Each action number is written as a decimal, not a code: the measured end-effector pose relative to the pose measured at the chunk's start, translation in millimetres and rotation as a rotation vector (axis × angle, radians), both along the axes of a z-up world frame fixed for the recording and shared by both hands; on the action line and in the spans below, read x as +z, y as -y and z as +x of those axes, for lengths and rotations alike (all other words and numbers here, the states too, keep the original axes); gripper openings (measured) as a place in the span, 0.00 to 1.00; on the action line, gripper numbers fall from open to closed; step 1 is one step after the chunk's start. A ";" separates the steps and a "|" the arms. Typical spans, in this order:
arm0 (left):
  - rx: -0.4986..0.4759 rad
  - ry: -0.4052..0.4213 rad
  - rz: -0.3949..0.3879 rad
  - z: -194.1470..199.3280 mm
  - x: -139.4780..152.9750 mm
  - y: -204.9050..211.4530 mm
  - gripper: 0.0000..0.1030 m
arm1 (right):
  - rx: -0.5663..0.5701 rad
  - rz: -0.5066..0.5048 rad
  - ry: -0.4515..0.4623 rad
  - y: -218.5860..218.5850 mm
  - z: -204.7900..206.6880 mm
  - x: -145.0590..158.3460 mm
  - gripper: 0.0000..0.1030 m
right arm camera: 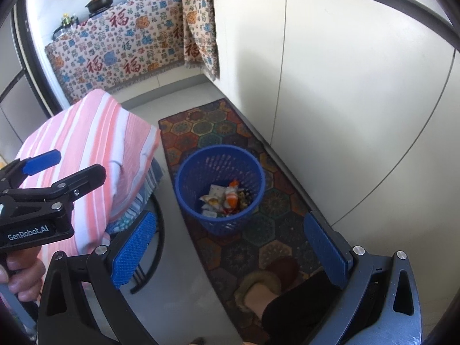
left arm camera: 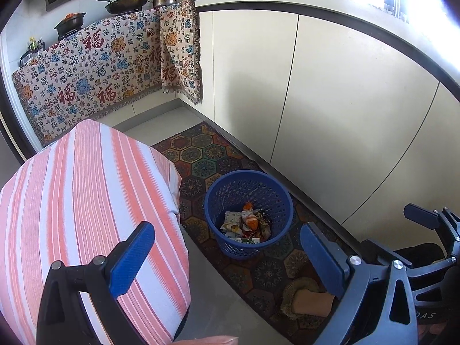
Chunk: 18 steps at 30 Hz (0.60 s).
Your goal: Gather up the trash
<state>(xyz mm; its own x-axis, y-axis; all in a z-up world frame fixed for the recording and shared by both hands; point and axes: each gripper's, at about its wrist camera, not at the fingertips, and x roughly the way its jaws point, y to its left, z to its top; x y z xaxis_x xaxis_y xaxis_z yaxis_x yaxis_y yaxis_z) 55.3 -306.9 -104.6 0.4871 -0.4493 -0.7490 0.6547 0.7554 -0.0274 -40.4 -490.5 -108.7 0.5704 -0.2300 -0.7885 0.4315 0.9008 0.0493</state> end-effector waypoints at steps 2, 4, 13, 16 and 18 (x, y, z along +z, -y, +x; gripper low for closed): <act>-0.002 0.002 0.006 -0.3 -1.2 0.8 1.00 | 0.000 -0.003 -0.001 0.0 0.0 -0.2 1.00; -0.003 0.001 0.010 -0.3 -2.6 1.9 1.00 | 0.001 -0.004 -0.001 -0.4 -0.3 -0.4 1.00; -0.005 -0.008 0.023 0.6 -7.2 5.3 1.00 | -0.003 -0.001 -0.015 0.0 -0.6 -3.6 1.00; -0.009 -0.012 0.025 0.6 -8.5 5.8 1.00 | -0.004 0.001 -0.017 0.0 -0.7 -4.3 1.00; -0.011 -0.012 0.027 0.2 -9.0 6.2 1.00 | -0.004 0.001 -0.017 0.1 -0.5 -3.7 1.00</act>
